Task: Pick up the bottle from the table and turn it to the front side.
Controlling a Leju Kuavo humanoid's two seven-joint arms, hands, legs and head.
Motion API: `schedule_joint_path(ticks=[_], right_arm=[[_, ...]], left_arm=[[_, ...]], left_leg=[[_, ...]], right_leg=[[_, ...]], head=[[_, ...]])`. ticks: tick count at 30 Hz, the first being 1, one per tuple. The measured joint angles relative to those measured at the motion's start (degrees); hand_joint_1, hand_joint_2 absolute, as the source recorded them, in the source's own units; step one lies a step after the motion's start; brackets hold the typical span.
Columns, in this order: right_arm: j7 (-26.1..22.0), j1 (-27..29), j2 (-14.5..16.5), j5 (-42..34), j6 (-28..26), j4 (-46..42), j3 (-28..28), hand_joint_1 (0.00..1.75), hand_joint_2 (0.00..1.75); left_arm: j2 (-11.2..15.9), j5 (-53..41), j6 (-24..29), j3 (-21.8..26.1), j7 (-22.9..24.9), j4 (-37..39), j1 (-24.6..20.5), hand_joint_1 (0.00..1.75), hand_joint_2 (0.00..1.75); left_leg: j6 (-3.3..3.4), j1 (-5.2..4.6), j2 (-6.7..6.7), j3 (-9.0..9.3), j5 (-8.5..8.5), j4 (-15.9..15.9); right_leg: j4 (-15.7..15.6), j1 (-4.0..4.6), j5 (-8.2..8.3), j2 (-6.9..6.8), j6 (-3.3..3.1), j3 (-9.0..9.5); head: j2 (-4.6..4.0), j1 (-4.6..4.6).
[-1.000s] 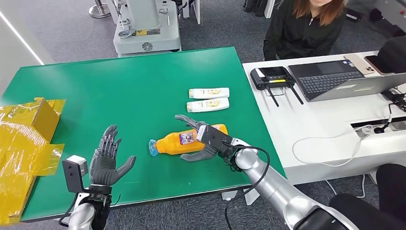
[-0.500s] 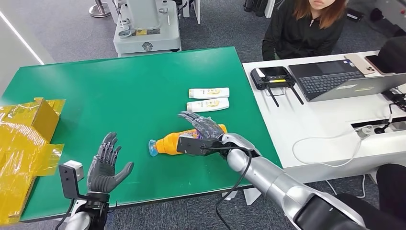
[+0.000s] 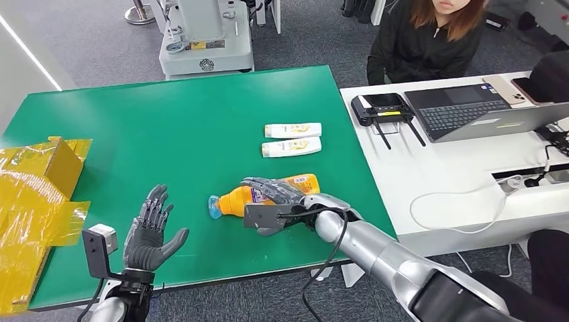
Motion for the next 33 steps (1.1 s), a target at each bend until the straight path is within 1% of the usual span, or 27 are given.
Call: schedule_joint_path(ticks=[5, 8, 10, 14, 17, 20, 25, 29, 33], right_arm=[[3.43, -1.47, -0.52, 4.12, 0.04, 1.42, 2.1, 0.0, 1.75], [5.78, -2.07, -1.59, 7.19, -0.36, 1.95, 3.52, 0.0, 1.75], [7.13, -1.97, -2.99, 8.87, -0.89, 1.88, 4.09, 0.0, 1.75], [9.01, -0.25, -7.08, 11.68, -1.81, 0.08, 4.37, 0.0, 1.75], [9.39, 1.27, -9.25, 12.55, -1.87, -1.92, 4.04, 0.0, 1.75], [9.43, 2.02, -10.33, 12.59, -1.66, -3.23, 3.66, 0.0, 1.75], [9.68, 2.55, -11.1, 13.52, -1.03, -4.17, 3.31, 0.0, 1.75], [9.79, 3.01, -11.71, 14.13, -1.06, -4.31, 2.88, 0.0, 1.75], [10.0, 3.45, -12.33, 16.39, -1.27, -4.39, 2.34, 0.0, 1.75]], left_arm=[[0.02, 1.42, -0.94, 0.04, 0.48, 0.0, -0.02, 0.0, 1.75], [0.02, 2.0, -1.15, 0.05, 0.82, 0.0, 0.0, 0.0, 1.75], [0.03, 2.33, -1.23, 0.05, 1.05, 0.0, 0.09, 0.0, 1.75], [0.04, 2.78, -1.26, 0.11, 1.09, 0.0, 0.37, 0.0, 1.75], [0.06, 2.93, -1.27, 0.23, 1.05, 0.0, 0.38, 0.0, 1.75], [0.07, 3.03, -1.33, 0.27, 1.0, 0.0, 0.37, 0.0, 1.75], [0.12, 3.26, -1.55, 0.29, 0.69, 0.04, 0.38, 0.0, 1.75], [0.59, 4.48, -2.39, 0.3, -1.05, 0.98, 0.3, 0.0, 1.75], [1.02, 5.52, -2.72, 0.3, -2.25, 2.78, 0.07, 0.0, 1.75]], left_leg=[[0.0, 0.0, 0.0, 0.01, 0.0, 0.0], [0.0, 0.0, -0.08, 0.02, 0.0, 0.01], [0.01, 0.0, -0.22, 0.02, 0.01, 0.01], [0.02, 0.0, -0.39, 0.02, 0.0, 0.01], [0.05, 0.0, -0.34, 0.05, -0.02, 0.02], [0.06, 0.0, -0.34, 0.1, -0.02, 0.02], [0.06, 0.0, -0.33, 0.19, -0.02, 0.02], [0.07, 0.0, -0.34, 0.23, -0.01, 0.02], [0.07, 0.0, -0.34, 0.25, -0.01, 0.02]], right_leg=[[0.0, 0.0, 0.0, 0.0, 0.0, 0.0], [-0.01, 0.0, 0.0, -0.06, 0.0, 0.0], [-0.02, 0.0, -0.01, -0.21, 0.01, 0.04], [-0.07, -0.01, -0.03, -0.36, 0.03, 0.14], [-0.13, -0.01, -0.02, -0.32, 0.03, 0.2], [-0.15, -0.01, -0.03, -0.32, 0.05, 0.24], [-0.15, 0.0, -0.03, -0.32, 0.05, 0.32], [-0.15, 0.0, -0.03, -0.33, 0.05, 0.37], [-0.15, 0.0, -0.03, -0.33, 0.05, 0.39]], head=[[0.0, 0.0], [-0.01, 0.0], [0.0, -0.01], [0.0, 0.02], [0.0, 0.02], [0.0, 0.02], [0.0, 0.0], [0.0, 0.0], [0.0, 0.01]])
